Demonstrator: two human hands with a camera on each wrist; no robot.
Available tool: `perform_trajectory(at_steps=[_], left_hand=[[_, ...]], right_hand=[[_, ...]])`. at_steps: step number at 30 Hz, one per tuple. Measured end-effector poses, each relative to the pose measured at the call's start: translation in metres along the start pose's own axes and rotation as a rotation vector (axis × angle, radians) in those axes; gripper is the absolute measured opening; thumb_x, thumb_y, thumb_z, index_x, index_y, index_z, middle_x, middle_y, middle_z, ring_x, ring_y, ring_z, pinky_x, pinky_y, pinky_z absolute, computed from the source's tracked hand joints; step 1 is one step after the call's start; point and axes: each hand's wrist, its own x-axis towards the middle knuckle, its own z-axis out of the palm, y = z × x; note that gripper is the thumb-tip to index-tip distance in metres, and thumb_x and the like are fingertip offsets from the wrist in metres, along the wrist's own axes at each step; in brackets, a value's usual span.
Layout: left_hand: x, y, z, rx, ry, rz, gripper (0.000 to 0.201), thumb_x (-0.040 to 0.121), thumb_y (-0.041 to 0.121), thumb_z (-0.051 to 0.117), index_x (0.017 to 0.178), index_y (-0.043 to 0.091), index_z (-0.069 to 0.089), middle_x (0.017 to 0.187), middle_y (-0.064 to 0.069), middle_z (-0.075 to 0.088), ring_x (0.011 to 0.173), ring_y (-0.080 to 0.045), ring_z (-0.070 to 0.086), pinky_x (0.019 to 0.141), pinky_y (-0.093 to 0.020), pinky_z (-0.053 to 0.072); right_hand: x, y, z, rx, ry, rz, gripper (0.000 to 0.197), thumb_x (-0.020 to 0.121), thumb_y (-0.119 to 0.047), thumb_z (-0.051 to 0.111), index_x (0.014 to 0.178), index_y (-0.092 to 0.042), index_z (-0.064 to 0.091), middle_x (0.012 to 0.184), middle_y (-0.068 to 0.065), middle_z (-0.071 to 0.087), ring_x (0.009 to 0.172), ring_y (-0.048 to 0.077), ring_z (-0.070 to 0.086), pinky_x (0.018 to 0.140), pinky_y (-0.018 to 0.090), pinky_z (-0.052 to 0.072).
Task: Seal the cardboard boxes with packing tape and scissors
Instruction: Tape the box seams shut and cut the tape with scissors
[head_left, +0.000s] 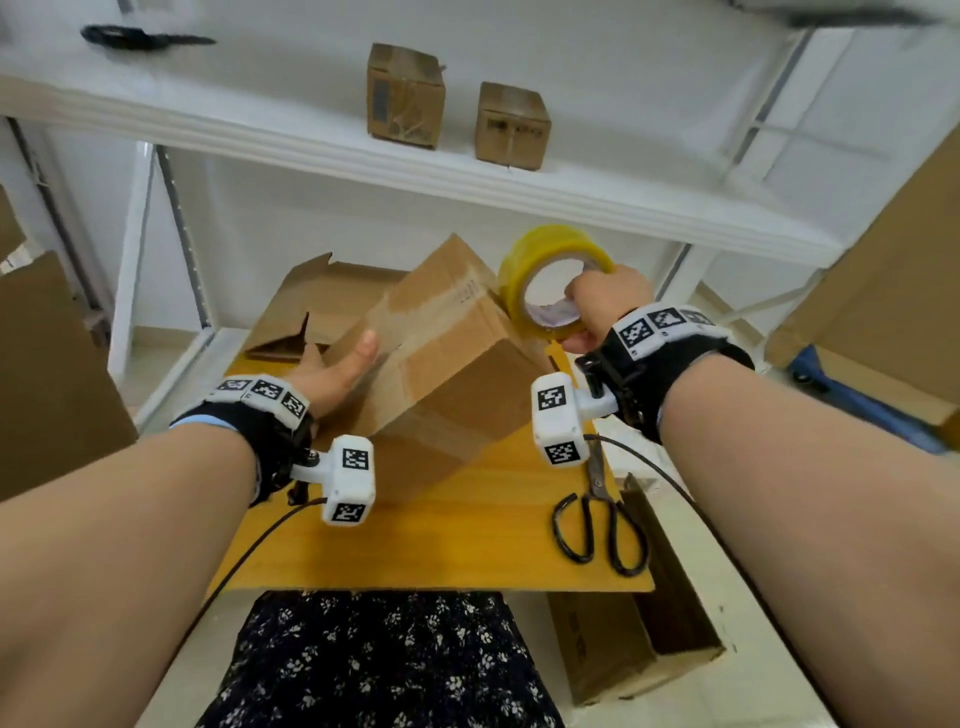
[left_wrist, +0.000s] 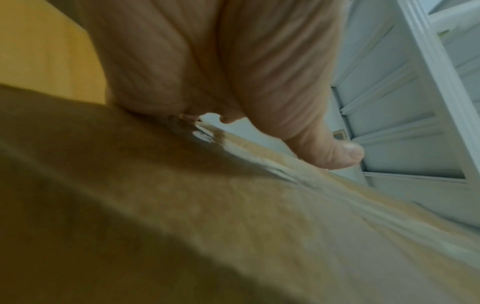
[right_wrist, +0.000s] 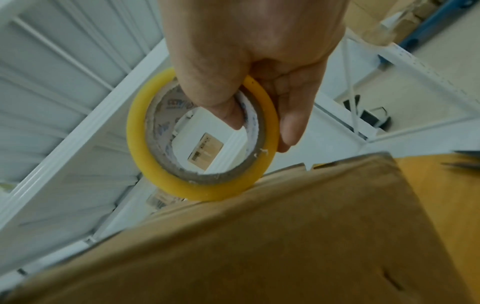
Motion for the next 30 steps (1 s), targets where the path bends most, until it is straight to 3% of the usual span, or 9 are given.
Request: perform_trajectory(at_steps=[4,7,9,11,13,17,23,26,30], left_hand=[[-0.004,-0.021,0.005,0.022,-0.053,0.018,0.135,0.051,0.099,0.032,0.155,0.021,-0.004,0.157,-0.016,0.026,0.137,-0.040,0.035,0.111,-0.054,0.032],[0.004,-0.018,-0.013,0.104,-0.013,0.075,0.116,0.070,0.088,0.041,0.155,0.024,-0.004,0.155,-0.019,0.030,0.133,-0.041,0.041,0.107,-0.052,0.038],[0.003,-0.006,-0.029,0.023,0.007,0.201,0.102,0.074,0.078,0.057,0.154,0.034,0.010,0.146,-0.019,0.043,0.118,-0.036,0.055,0.096,-0.046,0.047],[-0.006,0.010,-0.043,-0.188,-0.025,0.340,0.086,0.083,0.062,0.059,0.153,0.038,0.015,0.151,-0.014,0.037,0.128,-0.033,0.047,0.103,-0.049,0.039],[-0.021,0.028,-0.052,-0.474,-0.124,0.433,0.093,0.075,0.064,0.062,0.152,0.042,0.016,0.160,-0.001,0.021,0.144,-0.025,0.023,0.113,-0.055,0.020],[-0.022,0.043,-0.060,-0.327,-0.138,0.508,0.102,0.040,0.064,0.088,0.129,0.063,0.038,0.148,-0.002,0.041,0.134,-0.025,0.042,0.113,-0.051,0.031],[0.016,0.007,-0.068,-0.230,-0.052,0.381,0.124,0.035,0.065,0.089,0.141,0.049,0.026,0.152,0.004,0.036,0.137,-0.021,0.039,0.112,-0.049,0.033],[0.003,0.010,-0.070,-0.144,-0.037,0.418,0.122,0.042,0.065,0.083,0.146,0.036,0.026,0.155,-0.002,0.030,0.141,-0.024,0.031,0.115,-0.048,0.027],[-0.013,0.017,-0.070,-0.017,-0.045,0.370,0.141,0.040,0.064,0.074,0.156,0.027,0.002,0.163,-0.004,0.001,0.149,-0.021,0.011,0.120,-0.046,0.016]], right_hand=[[-0.013,-0.015,0.014,-0.098,-0.035,-0.042,0.013,0.086,-0.020,0.057,0.078,-0.023,0.048,0.088,0.005,0.058,0.094,0.031,0.069,0.076,0.039,0.062],[-0.025,-0.034,0.027,-0.308,-0.039,-0.141,0.012,0.088,-0.016,0.054,0.077,-0.015,0.049,0.077,0.004,0.061,0.071,0.024,0.068,0.060,0.026,0.059],[-0.034,-0.050,0.037,-0.368,-0.033,-0.204,0.011,0.087,-0.016,0.050,0.076,-0.012,0.049,0.076,0.010,0.065,0.070,0.032,0.067,0.063,0.035,0.058],[-0.043,-0.065,0.047,-0.400,-0.039,-0.266,0.012,0.087,-0.017,0.050,0.076,-0.012,0.049,0.072,0.008,0.060,0.069,0.035,0.064,0.063,0.038,0.054],[-0.052,-0.075,0.058,-0.391,-0.070,-0.302,0.011,0.087,-0.017,0.052,0.077,-0.012,0.051,0.073,0.009,0.062,0.068,0.033,0.067,0.068,0.041,0.058],[-0.067,-0.083,0.083,-0.288,-0.149,-0.312,0.013,0.082,-0.021,0.057,0.093,-0.013,0.054,0.087,0.013,0.069,0.074,0.034,0.071,0.072,0.050,0.061],[-0.073,-0.075,0.105,-0.282,-0.271,-0.373,0.043,0.090,-0.037,0.064,0.121,-0.015,0.043,0.094,0.003,0.059,0.087,0.025,0.062,0.076,0.037,0.050],[-0.069,-0.078,0.108,-0.256,-0.228,-0.379,0.036,0.095,-0.029,0.057,0.124,-0.013,0.042,0.092,0.005,0.058,0.089,0.029,0.064,0.076,0.040,0.054],[-0.066,-0.081,0.100,-0.123,-0.245,-0.273,0.025,0.098,-0.018,0.050,0.120,-0.017,0.039,0.095,0.005,0.051,0.081,0.027,0.064,0.062,0.043,0.063]])
